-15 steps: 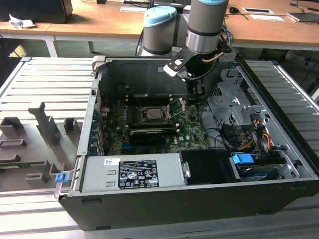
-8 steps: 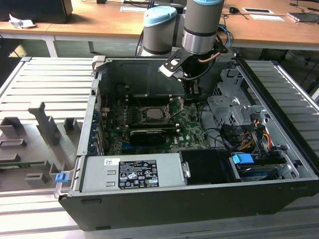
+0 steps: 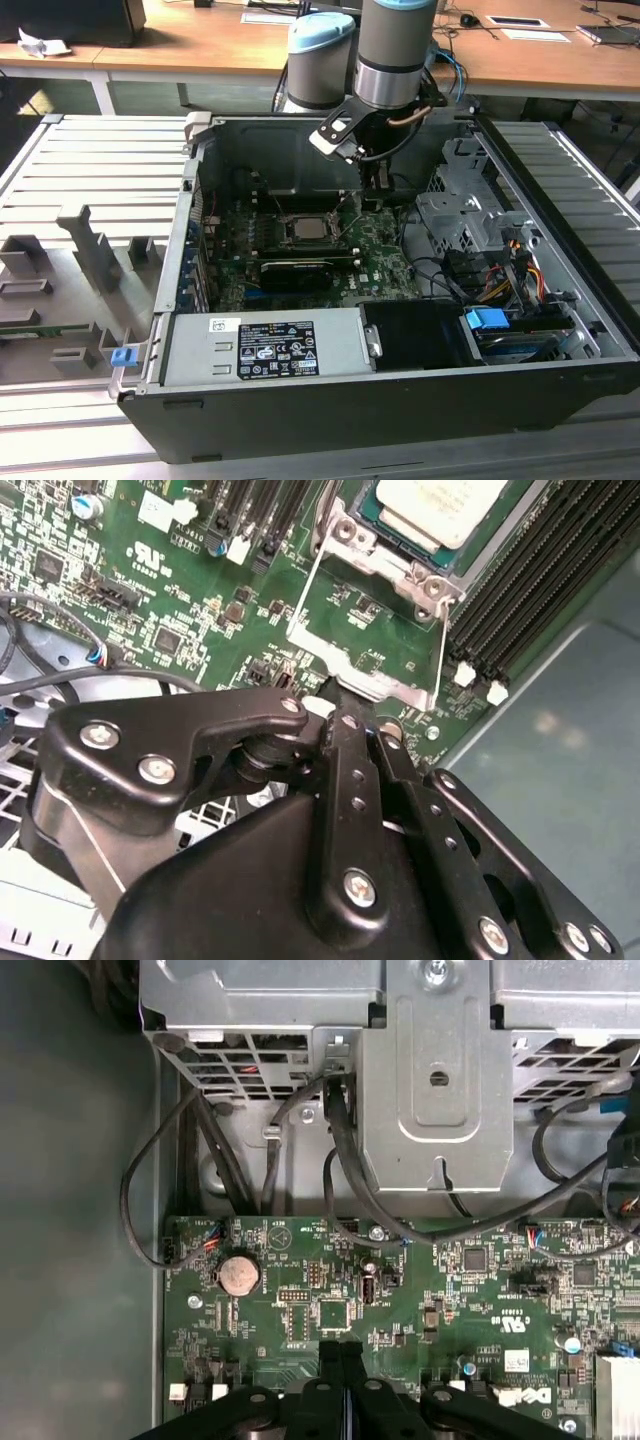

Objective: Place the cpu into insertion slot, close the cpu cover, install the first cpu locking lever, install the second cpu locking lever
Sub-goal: 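Close the cpu cover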

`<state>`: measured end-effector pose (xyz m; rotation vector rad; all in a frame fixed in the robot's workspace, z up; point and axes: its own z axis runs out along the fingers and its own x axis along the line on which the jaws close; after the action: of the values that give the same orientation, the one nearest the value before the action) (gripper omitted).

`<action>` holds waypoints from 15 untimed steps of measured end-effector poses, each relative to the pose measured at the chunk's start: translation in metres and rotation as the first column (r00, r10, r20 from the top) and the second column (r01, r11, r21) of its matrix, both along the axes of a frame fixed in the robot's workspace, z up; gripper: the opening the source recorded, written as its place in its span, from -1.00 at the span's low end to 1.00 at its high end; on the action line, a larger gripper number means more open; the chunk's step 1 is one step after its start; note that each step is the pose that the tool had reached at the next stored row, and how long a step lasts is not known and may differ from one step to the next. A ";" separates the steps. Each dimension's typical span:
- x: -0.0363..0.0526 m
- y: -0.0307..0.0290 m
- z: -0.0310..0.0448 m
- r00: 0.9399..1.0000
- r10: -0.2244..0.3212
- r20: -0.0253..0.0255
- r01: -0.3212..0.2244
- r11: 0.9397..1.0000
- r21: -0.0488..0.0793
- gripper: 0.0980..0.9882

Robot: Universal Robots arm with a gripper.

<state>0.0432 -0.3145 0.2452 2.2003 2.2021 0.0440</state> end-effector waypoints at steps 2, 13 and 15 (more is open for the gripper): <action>-0.0018 0.0000 0.0000 1.000 0.000 0.000 0.000 1.000 0.000 -0.98; -0.0117 0.0000 0.0000 1.000 0.000 0.000 0.000 1.000 0.000 -0.98; -0.0132 0.0000 0.0000 1.000 0.000 0.000 0.000 1.000 0.000 -0.98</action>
<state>0.0299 -0.3145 0.2451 2.2005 2.2020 0.0442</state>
